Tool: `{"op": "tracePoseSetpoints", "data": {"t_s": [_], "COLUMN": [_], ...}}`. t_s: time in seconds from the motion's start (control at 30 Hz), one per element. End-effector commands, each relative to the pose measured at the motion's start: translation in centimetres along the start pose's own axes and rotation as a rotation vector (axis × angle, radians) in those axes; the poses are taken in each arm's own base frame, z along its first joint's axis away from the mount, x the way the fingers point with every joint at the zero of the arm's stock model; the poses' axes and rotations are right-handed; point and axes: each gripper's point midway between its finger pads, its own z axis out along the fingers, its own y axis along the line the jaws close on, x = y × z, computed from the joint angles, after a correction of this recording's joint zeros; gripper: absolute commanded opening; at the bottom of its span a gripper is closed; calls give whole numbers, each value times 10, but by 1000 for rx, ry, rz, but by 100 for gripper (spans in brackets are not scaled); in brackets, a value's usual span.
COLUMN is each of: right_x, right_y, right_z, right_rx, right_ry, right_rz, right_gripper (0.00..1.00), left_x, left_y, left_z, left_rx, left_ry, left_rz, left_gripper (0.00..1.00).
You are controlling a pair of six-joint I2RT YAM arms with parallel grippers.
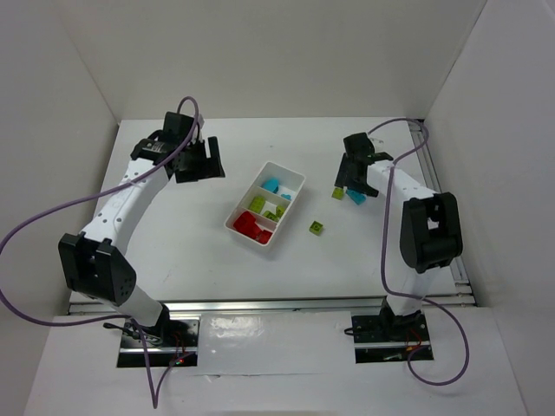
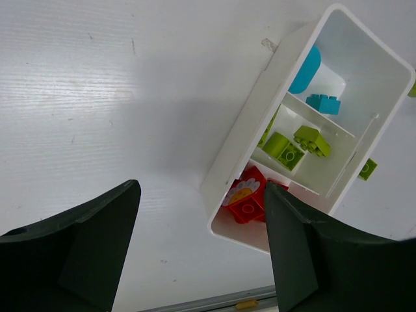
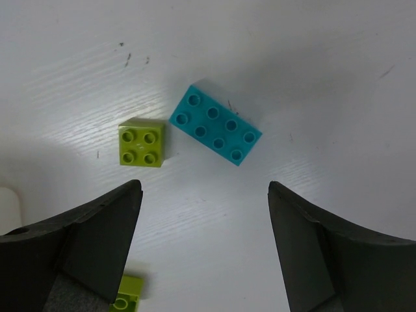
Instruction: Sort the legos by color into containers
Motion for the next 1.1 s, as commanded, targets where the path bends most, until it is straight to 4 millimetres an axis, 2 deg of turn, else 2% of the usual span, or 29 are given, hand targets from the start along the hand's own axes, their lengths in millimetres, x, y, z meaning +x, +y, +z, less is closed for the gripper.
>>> {"op": "tracePoseSetpoints", "data": {"t_s": [0.0,0.07,0.2,0.4,0.43,0.53,0.67,0.7,0.77,0.8,0.9,0.93,0.97,1.0,1.03,1.07], "right_x": [10,16,30,27,17,9,-11,-8,-10,-7,-15,-10,-13,-9,-15,-13], "right_y": [-21,-33,-37,-38,-38,-45,-42,-38,-31,-31,-25,-25,-24,-24,-22,-21], "right_z": [11,20,36,57,59,70,80,84,87,90,92,93,91,92,90,87], "right_rx": [87,124,133,132,126,141,73,56,25,28,3,-5,-8,-16,-22,-35], "right_ry": [39,70,129,122,96,76,28,37,35,44,12,20,12,17,0,4], "right_rz": [-32,-55,-104,-128,-125,-126,-88,-88,-84,-87,-76,-77,-75,-76,-71,-71], "right_gripper": [85,85,87,89,89,89,77,72,72,70,65,63,57,55,52,42], "left_x": [-6,-9,-10,-13,-13,-13,-16,-15,-15,-15,-15,-13,-13,-13,-13,-13], "left_y": [-4,-5,-6,-7,-7,-11,-12,-11,-11,-11,-11,-15,-15,-15,-15,-15], "left_z": [-4,-5,-3,-3,-3,-1,-3,0,0,0,0,0,0,0,0,0], "left_rx": [5,8,8,5,5,11,14,11,11,11,11,16,16,16,16,16], "left_ry": [-18,-27,-25,-18,-18,-16,-24,-16,-16,-16,-16,-13,-13,-13,-13,-13], "left_rz": [3,3,3,3,3,10,10,10,10,10,10,17,17,17,17,17], "left_gripper": [86,86,86,86,86,86,86,86,86,86,86,86,86,86,86,86]}}
